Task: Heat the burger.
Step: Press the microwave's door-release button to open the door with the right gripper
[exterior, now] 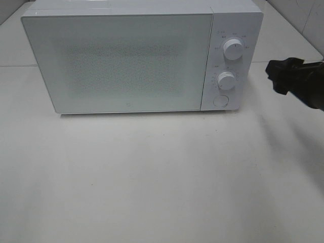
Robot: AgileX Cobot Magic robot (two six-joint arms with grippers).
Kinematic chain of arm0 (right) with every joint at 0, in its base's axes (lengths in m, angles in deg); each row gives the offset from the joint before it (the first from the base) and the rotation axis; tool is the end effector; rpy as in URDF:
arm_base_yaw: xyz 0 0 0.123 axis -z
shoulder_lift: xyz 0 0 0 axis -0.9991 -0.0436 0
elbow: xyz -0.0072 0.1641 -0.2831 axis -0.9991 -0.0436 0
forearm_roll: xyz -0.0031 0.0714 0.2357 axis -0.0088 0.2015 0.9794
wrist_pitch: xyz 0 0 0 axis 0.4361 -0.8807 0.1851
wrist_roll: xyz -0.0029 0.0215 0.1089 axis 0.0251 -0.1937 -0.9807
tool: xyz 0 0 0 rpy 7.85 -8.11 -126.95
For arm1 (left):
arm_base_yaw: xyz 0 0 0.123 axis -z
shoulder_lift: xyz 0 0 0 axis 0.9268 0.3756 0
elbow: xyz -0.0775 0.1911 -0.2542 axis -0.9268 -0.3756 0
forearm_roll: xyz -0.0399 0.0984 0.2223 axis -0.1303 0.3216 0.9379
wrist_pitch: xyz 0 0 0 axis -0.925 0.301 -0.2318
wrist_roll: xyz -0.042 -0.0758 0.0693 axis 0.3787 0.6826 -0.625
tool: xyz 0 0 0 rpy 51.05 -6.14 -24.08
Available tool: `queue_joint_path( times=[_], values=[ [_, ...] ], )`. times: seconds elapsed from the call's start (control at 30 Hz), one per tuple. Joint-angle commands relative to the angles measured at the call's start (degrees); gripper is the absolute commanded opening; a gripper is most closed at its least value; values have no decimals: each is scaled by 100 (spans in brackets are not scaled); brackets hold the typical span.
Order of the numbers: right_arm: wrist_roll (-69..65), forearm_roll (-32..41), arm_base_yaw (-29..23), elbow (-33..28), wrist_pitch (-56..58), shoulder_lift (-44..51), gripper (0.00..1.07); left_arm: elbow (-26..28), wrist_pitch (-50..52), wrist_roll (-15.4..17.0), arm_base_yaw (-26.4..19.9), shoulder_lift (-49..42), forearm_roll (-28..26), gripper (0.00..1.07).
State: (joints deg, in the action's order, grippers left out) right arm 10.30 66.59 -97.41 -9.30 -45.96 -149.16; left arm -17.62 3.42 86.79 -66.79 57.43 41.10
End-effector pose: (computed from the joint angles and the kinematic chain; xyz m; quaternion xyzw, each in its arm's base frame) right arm 0.2537 0.0443 0.2343 0.0501 0.7750 0.1482 0.6123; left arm -0.0388 -0.0006 0.2699 -0.0370 0.8507 -0.0405 0.5229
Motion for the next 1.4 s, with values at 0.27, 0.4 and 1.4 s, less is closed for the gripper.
queue_joint_path(
  times=[0.27,0.4,1.4],
  values=[
    [-1215,963,-1031,-23,-751,-1008,66,-17,80,6,-23,-23,17,100],
    [-2825,1232,-1358,-23,-1049,-1261,53,-17,80,6,-23,-23,17,100],
    [-6996,1261,-1381,-17,-957,-1599,0,-17,80,6,-23,-23,17,100]
  ],
)
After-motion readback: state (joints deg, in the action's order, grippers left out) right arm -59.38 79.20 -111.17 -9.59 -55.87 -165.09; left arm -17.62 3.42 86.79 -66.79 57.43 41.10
